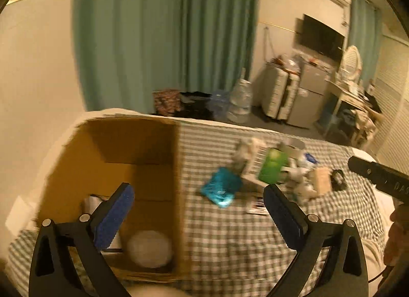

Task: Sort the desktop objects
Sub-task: 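Move both tools back over the items on the bed, then grasp the green medicine box with the left tool while the right tool grasps the tan leaflet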

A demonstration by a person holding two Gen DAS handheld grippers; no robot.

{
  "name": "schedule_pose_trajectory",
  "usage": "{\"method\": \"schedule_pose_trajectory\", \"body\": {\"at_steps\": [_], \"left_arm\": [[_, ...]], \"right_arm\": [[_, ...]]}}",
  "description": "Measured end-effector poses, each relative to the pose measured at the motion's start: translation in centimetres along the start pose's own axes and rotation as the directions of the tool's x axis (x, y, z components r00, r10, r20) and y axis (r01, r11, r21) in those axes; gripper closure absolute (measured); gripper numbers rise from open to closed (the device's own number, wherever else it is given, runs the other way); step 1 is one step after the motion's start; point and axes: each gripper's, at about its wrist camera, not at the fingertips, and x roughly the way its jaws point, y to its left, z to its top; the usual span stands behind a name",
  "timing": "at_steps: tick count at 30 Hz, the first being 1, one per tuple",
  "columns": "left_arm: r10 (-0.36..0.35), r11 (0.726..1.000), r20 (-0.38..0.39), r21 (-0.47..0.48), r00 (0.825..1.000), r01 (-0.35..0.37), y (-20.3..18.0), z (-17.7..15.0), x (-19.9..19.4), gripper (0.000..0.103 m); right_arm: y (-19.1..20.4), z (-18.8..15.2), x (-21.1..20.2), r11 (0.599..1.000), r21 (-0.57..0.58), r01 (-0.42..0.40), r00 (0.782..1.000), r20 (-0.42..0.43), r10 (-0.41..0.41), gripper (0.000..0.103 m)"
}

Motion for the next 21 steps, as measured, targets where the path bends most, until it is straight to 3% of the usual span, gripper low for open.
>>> {"method": "schedule_pose_trajectory", "body": {"at_steps": [5, 9, 21], "left_arm": [[-0.057, 0.998, -0.081, 0.001, 0.995, 0.057, -4.9, -0.6, 3.7, 0.0], [-0.093, 0.992, -0.116, 0.072, 0.989, 0.102, -8.4, -1.0, 7.3, 0.0], [-0.133, 0.966, -0.208, 0.192, 0.969, 0.174, -12.6, -0.6, 17.9, 0.0]], "right_arm": [[-6.0, -1.4, 1.3, 0.995, 0.095, 0.027, 0.999, -0.043, -0.023, 0.01], [-9.5, -2.4, 3.5, 0.987, 0.16, 0.02, 0.997, -0.081, -0.007, 0.01], [-13.4, -1.5, 12.1, 0.991, 0.118, -0.061, 0.984, -0.158, 0.079, 0.01]]}}
